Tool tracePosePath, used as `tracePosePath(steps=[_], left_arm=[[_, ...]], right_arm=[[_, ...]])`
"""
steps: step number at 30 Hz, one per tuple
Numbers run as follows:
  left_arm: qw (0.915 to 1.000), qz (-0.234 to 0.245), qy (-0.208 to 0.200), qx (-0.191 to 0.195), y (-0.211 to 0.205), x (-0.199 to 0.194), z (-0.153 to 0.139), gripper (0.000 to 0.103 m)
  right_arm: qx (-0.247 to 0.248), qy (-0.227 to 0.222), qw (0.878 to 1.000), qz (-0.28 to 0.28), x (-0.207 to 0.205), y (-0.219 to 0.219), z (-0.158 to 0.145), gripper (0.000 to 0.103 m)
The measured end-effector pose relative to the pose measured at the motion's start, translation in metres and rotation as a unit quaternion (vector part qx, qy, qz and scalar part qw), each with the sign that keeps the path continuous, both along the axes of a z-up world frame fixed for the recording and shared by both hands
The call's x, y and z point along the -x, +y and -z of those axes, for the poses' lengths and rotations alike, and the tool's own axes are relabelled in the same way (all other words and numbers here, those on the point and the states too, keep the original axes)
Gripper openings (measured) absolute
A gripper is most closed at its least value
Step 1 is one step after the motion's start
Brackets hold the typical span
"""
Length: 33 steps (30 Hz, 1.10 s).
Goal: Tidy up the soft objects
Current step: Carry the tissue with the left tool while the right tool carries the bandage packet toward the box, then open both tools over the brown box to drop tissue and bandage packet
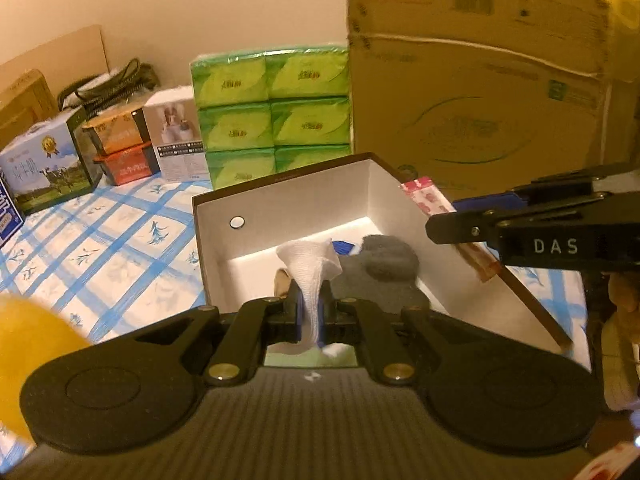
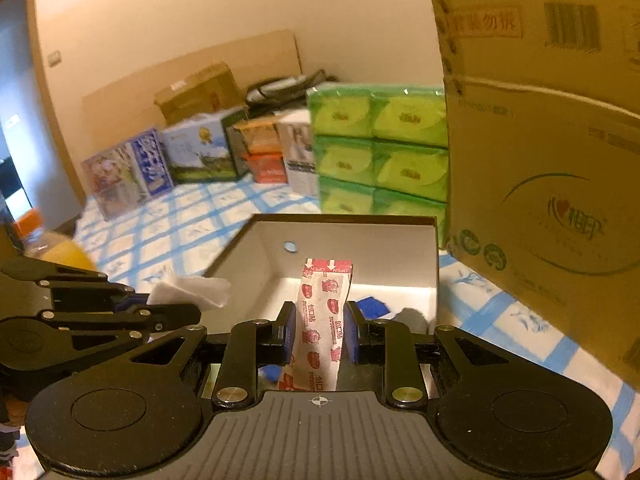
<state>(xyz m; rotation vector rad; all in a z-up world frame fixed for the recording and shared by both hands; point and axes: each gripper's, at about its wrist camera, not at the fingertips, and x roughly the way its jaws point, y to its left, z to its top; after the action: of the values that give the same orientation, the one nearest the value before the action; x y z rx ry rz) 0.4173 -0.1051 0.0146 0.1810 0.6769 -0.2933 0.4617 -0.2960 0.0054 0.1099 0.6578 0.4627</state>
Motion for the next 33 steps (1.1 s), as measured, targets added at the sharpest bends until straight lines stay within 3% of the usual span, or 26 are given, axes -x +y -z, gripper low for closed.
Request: tracePosePath(steps=[8, 16, 19, 23, 26, 33], left_arm=[[0.998, -0.03, 0.049, 0.026, -0.001, -0.085, 0.015, 0.007], [0.997, -0.045, 0.061, 0.018, -0.011, -0.127, 0.03, 0.008], [0.9969, -0.054, 0.056, 0.013, -0.014, -0.133, 0.035, 0.013], [0.994, -0.087, 0.057, 0.031, -0.01, -0.143, 0.041, 0.036], [0.9918, -0.109, 0.053, 0.043, -0.005, -0.147, 0.043, 0.043], [0.9917, -0.102, 0.057, 0.054, -0.002, -0.137, 0.041, 0.045]], right_arm=[[0.0, 0.06, 0.998, 0.023, -0.074, 0.004, 0.027, 0.026], [-0.016, 0.073, 0.996, 0.04, -0.113, 0.004, 0.044, 0.026], [-0.034, 0.067, 0.996, 0.04, -0.12, 0.004, 0.046, 0.027], [-0.062, 0.063, 0.995, 0.041, -0.121, 0.003, 0.045, 0.053], [-0.061, 0.055, 0.996, 0.042, -0.118, 0.002, 0.042, 0.054], [-0.068, 0.053, 0.995, 0.047, -0.1, -0.012, 0.038, 0.054]])
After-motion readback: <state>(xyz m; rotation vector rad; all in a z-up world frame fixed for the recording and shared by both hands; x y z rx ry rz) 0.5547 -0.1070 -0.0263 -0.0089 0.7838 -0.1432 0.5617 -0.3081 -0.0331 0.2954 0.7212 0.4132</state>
